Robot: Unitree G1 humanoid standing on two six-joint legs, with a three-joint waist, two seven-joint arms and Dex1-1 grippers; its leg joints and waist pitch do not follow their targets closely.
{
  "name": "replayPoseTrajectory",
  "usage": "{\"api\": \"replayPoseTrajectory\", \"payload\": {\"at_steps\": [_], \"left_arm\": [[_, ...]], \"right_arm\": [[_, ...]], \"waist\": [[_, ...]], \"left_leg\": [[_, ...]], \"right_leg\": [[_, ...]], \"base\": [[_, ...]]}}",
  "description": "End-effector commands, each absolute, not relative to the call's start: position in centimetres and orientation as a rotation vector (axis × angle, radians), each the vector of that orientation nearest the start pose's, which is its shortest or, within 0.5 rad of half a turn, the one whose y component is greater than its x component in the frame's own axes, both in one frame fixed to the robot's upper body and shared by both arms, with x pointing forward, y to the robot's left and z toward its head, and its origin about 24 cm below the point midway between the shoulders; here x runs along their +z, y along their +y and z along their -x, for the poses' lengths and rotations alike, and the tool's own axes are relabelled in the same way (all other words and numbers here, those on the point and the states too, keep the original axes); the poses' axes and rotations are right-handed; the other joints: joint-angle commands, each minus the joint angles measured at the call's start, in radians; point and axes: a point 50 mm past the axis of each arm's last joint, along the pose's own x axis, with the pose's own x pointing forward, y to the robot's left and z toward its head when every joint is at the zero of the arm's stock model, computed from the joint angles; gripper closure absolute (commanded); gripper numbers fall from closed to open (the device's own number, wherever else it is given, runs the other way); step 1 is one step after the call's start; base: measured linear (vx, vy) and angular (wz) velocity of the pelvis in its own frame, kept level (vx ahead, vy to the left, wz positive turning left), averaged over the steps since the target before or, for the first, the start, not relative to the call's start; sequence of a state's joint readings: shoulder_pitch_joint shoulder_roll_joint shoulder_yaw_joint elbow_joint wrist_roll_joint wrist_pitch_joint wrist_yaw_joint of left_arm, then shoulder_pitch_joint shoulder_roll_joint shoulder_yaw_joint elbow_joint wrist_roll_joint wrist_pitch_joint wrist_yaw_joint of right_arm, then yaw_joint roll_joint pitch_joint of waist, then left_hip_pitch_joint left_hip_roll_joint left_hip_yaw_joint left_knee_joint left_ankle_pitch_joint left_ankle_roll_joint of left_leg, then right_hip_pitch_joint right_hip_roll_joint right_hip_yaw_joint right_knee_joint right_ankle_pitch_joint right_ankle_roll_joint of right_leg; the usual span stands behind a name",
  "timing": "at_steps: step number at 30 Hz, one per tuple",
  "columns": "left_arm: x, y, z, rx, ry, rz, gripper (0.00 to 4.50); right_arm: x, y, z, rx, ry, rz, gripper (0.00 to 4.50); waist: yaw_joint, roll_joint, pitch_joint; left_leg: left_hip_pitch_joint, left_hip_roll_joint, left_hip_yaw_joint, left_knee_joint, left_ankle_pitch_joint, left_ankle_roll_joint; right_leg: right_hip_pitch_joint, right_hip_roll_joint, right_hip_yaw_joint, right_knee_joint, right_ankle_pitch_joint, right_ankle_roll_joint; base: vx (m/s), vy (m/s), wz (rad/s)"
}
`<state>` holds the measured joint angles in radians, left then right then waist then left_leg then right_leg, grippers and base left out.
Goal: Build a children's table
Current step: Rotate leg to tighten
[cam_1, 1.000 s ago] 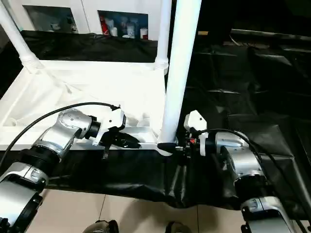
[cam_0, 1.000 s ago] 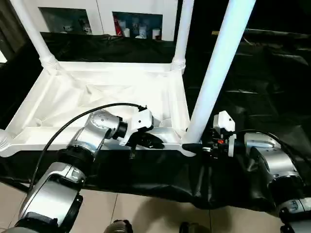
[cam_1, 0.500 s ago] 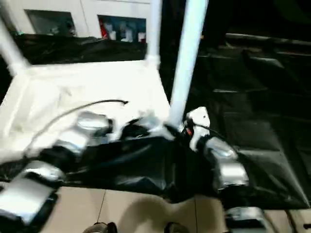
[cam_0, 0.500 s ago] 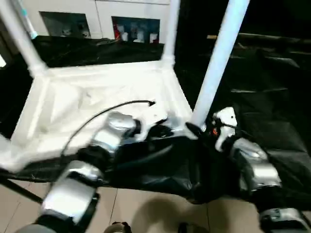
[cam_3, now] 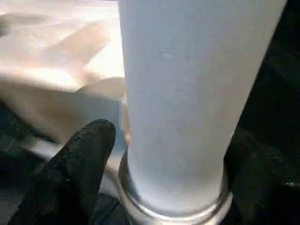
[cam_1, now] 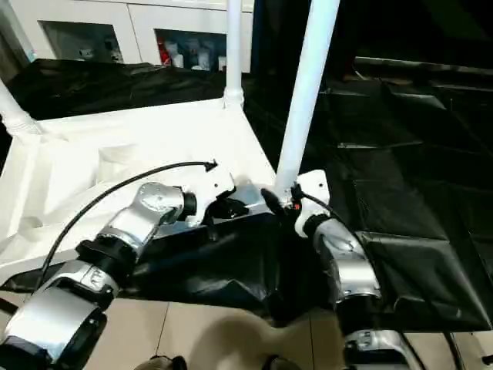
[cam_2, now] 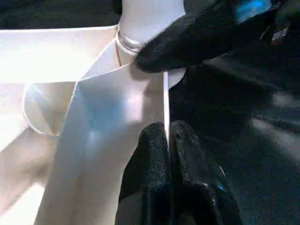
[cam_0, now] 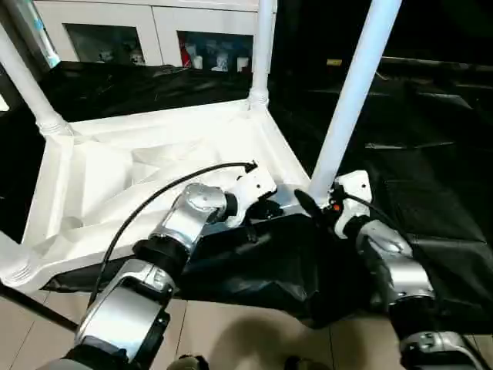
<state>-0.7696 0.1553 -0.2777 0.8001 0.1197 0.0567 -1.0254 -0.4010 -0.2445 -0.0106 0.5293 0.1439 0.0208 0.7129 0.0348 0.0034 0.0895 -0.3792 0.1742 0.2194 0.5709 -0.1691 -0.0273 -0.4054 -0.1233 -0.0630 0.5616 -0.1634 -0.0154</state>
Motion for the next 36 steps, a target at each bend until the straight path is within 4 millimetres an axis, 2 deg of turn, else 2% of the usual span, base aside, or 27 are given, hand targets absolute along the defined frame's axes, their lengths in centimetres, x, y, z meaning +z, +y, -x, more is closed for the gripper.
{"api": "replayPoseTrajectory", "payload": {"at_steps": [1,2,3,4,6,8,10,11,14,16,17,19,20,23,26,30,32,34,36], "left_arm": [[5.7,5.8,-32.8,-1.418,0.347,-0.417,4.5],[5.7,6.3,-32.8,-1.442,0.354,-0.421,4.5],[5.7,6.9,-32.6,-1.48,0.356,-0.434,4.5],[5.8,7.4,-32.4,-1.515,0.365,-0.444,4.5],[6.0,8.7,-32.2,-1.573,0.39,-0.454,4.5],[6.1,9.0,-32.1,-1.584,0.395,-0.453,4.5],[6.2,9.5,-32.0,-1.602,0.393,-0.453,4.5],[6.3,9.7,-32.0,-1.609,0.397,-0.453,4.5],[6.3,10.4,-32.0,-1.619,0.415,-0.452,4.5],[6.4,10.6,-32.0,-1.624,0.417,-0.452,4.5],[6.4,10.7,-32.0,-1.623,0.418,-0.453,4.5],[6.4,10.9,-32.1,-1.615,0.419,-0.452,4.5],[6.4,10.9,-32.1,-1.614,0.419,-0.452,4.5],[6.4,10.9,-32.1,-1.612,0.419,-0.45,4.5],[6.5,10.9,-32.2,-1.603,0.414,-0.448,4.5],[6.5,10.7,-32.4,-1.578,0.404,-0.436,4.5],[6.6,10.3,-33.0,-1.507,0.373,-0.434,4.5],[6.5,9.9,-33.4,-1.453,0.365,-0.434,4.5],[6.5,9.3,-33.8,-1.39,0.354,-0.426,4.5]], "right_arm": [[3.9,-13.9,-30.7,0.904,0.182,0.037,0.85],[4.0,-14.4,-30.5,0.949,0.189,0.052,0.85],[4.3,-14.9,-30.3,0.99,0.2,0.048,0.85],[4.6,-15.4,-30.2,1.023,0.206,0.047,0.85],[5.5,-16.8,-30.3,1.089,0.201,0.071,0.85],[5.7,-17.1,-30.3,1.102,0.2,0.078,0.85],[6.0,-17.5,-30.2,1.144,0.211,0.075,0.85],[6.2,-17.6,-30.2,1.163,0.218,0.078,1.0],[6.4,-17.9,-30.1,1.207,0.245,0.076,1.22],[6.4,-18.0,-30.1,1.216,0.249,0.073,1.34],[6.4,-18.0,-30.1,1.228,0.256,0.071,1.56],[6.2,-18.0,-30.0,1.251,0.273,0.077,1.61],[6.2,-18.0,-30.1,1.252,0.273,0.078,1.61],[6.2,-17.9,-30.1,1.259,0.266,0.076,2.02],[6.2,-17.8,-29.9,1.272,0.275,0.066,2.11],[5.9,-17.7,-29.6,1.276,0.286,0.046,2.25],[5.6,-17.4,-29.5,1.231,0.255,-0.018,2.29],[5.3,-17.2,-29.5,1.176,0.248,-0.059,2.35],[4.5,-16.6,-29.3,1.111,0.241,-0.075,2.36]], "waist": [[0.004,-0.011,-0.067],[0.006,-0.011,-0.069],[0.009,-0.011,-0.071],[0.011,-0.009,-0.072],[0.018,-0.008,-0.082],[0.024,-0.01,-0.084],[0.031,-0.009,-0.085],[0.033,-0.008,-0.084],[0.035,-0.008,-0.077],[0.033,-0.009,-0.073],[0.033,-0.009,-0.073],[0.033,-0.011,-0.072],[0.033,-0.011,-0.072],[0.032,-0.013,-0.073],[0.032,-0.014,-0.074],[0.033,-0.013,-0.072],[0.034,-0.012,-0.071],[0.034,-0.013,-0.071],[0.032,-0.012,-0.068]], "left_leg": [[0.02,0.056,-0.029,-0.076,-0.308,0.078],[0.022,0.056,-0.029,-0.074,-0.298,0.089],[0.016,0.056,-0.027,-0.07,-0.266,0.106],[0.017,0.059,-0.026,-0.069,-0.247,0.109],[0.008,0.06,-0.024,-0.057,-0.139,0.139],[0.009,0.058,-0.019,-0.046,-0.086,0.168],[0.007,0.056,-0.017,-0.043,-0.068,0.192],[0.008,0.057,-0.017,-0.043,-0.069,0.193],[0.01,0.06,-0.018,-0.049,-0.128,0.164],[0.013,0.062,-0.019,-0.055,-0.183,0.125],[0.016,0.064,-0.019,-0.056,-0.195,0.11],[0.016,0.064,-0.019,-0.057,-0.2,0.1],[0.016,0.064,-0.018,-0.057,-0.2,0.099],[0.014,0.063,-0.018,-0.056,-0.184,0.098],[0.013,0.062,-0.018,-0.054,-0.171,0.106],[0.013,0.063,-0.019,-0.056,-0.185,0.101],[0.017,0.063,-0.018,-0.057,-0.202,0.095],[0.015,0.063,-0.02,-0.059,-0.213,0.085],[0.019,0.063,-0.019,-0.061,-0.24,0.071]], "right_leg": [[0.034,-0.037,0.038,-0.063,-0.256,-0.208],[0.034,-0.038,0.036,-0.063,-0.264,-0.216],[0.039,-0.038,0.035,-0.057,-0.25,-0.226],[0.038,-0.037,0.035,-0.054,-0.229,-0.232],[0.046,-0.032,0.03,-0.027,-0.078,-0.272],[0.04,-0.028,0.032,-0.012,0.037,-0.301],[0.042,-0.029,0.031,-0.006,0.066,-0.314],[0.041,-0.029,0.03,-0.007,0.059,-0.315],[0.04,-0.03,0.029,-0.019,-0.06,-0.298],[0.036,-0.03,0.031,-0.028,-0.149,-0.279],[0.035,-0.03,0.032,-0.03,-0.167,-0.273],[0.035,-0.031,0.032,-0.03,-0.179,-0.268],[0.034,-0.031,0.033,-0.03,-0.179,-0.267],[0.036,-0.031,0.033,-0.028,-0.166,-0.266],[0.036,-0.031,0.033,-0.026,-0.148,-0.268],[0.036,-0.031,0.033,-0.03,-0.182,-0.26],[0.033,-0.031,0.034,-0.034,-0.199,-0.256],[0.034,-0.032,0.033,-0.037,-0.223,-0.246],[0.028,-0.031,0.035,-0.044,-0.264,-0.234]], "base": [[0.0,0.0,0.0],[0.0,0.0,0.0],[0.0,0.0,0.0],[0.052,-0.032,0.03],[0.026,-0.016,0.02],[0.0,0.0,0.0],[0.0,0.0,0.0],[0.0,0.0,0.0],[0.0,0.0,0.0],[0.0,0.0,0.0],[0.0,0.0,0.0],[0.0,0.0,0.0],[0.0,0.0,0.0],[0.0,0.0,0.0],[0.0,0.0,0.0],[0.0,0.0,0.0],[0.0,0.0,0.0],[0.0,0.0,0.0],[0.0,0.0,0.0]]}}
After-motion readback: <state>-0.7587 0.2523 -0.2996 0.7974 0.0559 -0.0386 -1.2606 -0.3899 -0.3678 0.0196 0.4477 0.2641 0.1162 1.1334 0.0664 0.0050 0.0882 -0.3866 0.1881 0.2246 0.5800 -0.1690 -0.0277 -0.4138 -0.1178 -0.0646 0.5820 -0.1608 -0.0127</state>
